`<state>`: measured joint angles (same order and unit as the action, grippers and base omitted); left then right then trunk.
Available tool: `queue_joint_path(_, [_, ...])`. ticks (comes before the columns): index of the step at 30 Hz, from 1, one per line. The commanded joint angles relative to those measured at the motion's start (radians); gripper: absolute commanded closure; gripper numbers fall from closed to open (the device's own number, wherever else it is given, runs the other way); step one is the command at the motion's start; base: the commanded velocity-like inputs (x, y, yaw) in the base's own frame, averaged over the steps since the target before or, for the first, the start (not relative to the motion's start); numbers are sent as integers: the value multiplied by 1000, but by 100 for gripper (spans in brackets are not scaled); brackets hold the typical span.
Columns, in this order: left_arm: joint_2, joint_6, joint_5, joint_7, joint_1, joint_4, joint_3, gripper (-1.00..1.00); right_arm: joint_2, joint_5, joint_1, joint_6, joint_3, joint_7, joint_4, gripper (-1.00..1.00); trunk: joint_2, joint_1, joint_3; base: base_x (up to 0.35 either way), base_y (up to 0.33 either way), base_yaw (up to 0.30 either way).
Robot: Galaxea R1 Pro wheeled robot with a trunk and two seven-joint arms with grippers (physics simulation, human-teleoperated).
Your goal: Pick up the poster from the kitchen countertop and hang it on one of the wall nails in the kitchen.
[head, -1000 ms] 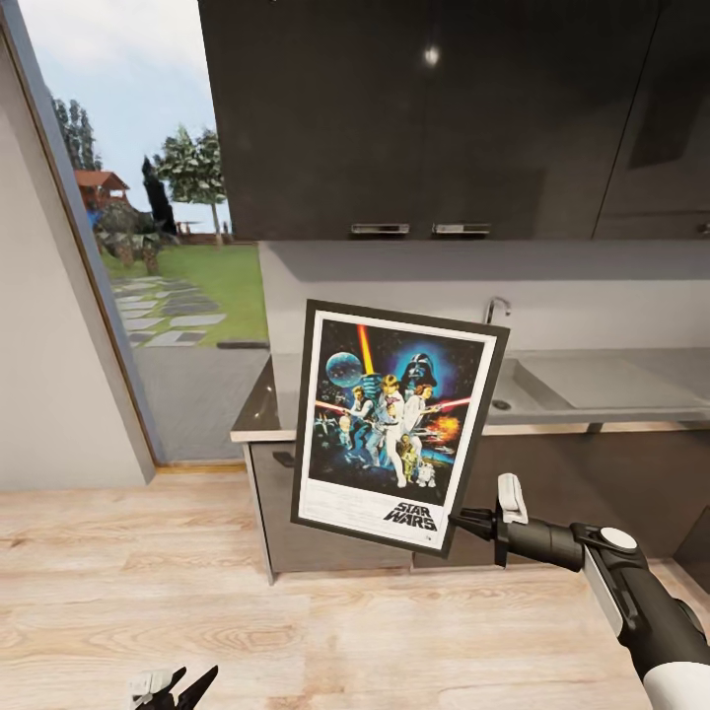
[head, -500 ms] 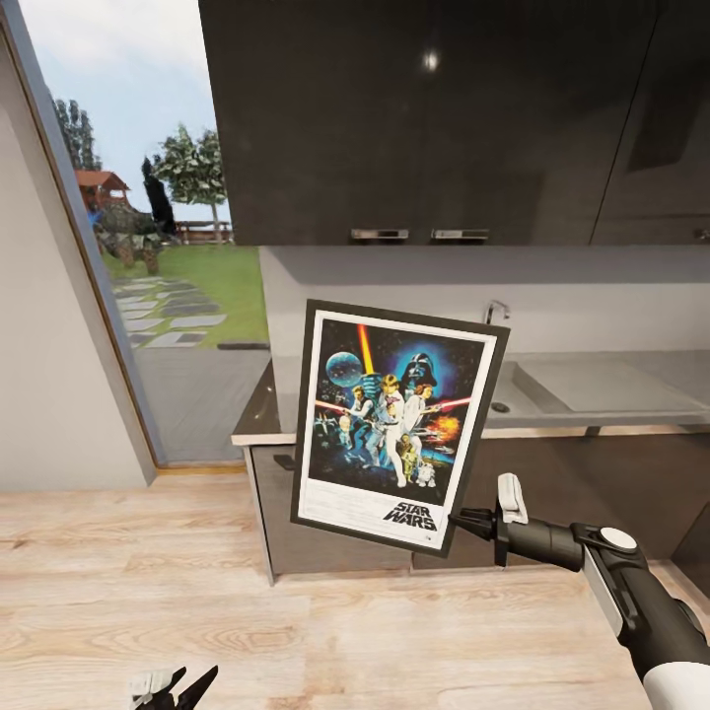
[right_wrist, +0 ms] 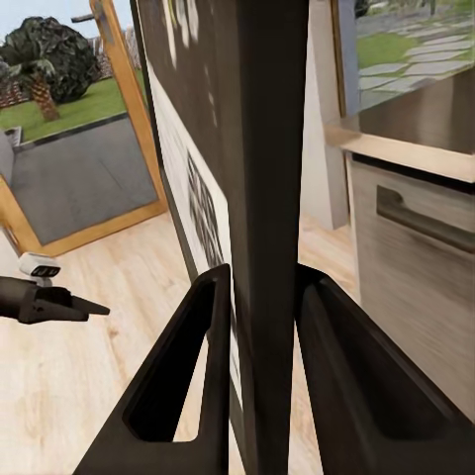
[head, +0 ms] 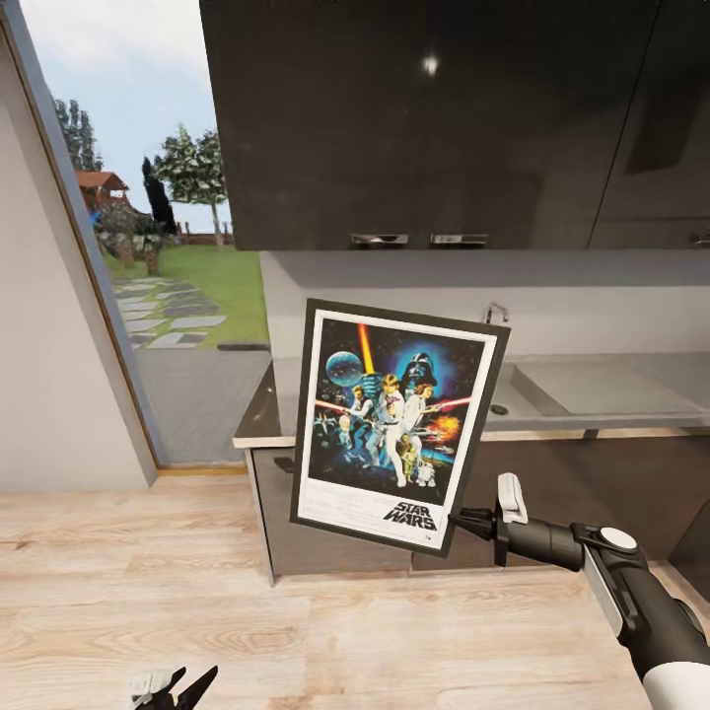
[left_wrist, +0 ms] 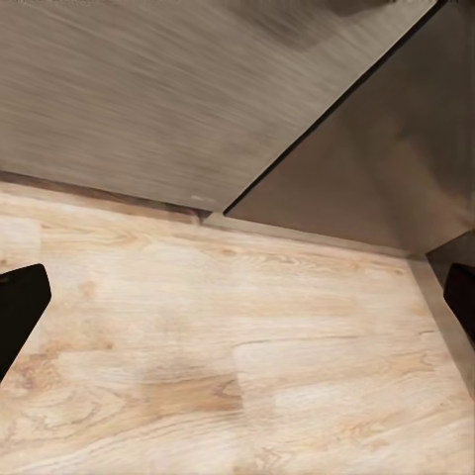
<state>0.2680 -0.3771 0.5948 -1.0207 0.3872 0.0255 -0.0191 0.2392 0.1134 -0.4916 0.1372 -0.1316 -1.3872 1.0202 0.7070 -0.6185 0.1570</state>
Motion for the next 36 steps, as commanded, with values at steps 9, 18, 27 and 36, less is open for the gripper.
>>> queue_joint_path(9, [0, -5, 2, -2, 1, -1, -2, -100, 1, 5, -1, 15, -2, -7, 4, 100, -62, 34, -27, 0, 0, 0])
queue_joint_path(18, [-1, -5, 2, -2, 1, -1, -2, -100, 0, 5, -1, 15, -2, -7, 6, 100, -125, 69, -55, 0, 0, 0])
queue_joint_path(27, [-1, -5, 2, -2, 1, -1, -3, -100, 0, 5, -1, 15, -2, -7, 6, 100, -188, 103, -83, 0, 0, 0])
queue_joint_path(36, [-1, -5, 2, -2, 1, -1, -3, -100, 1, 5, -1, 15, -2, -7, 6, 100, -251, 138, -111, 0, 0, 0])
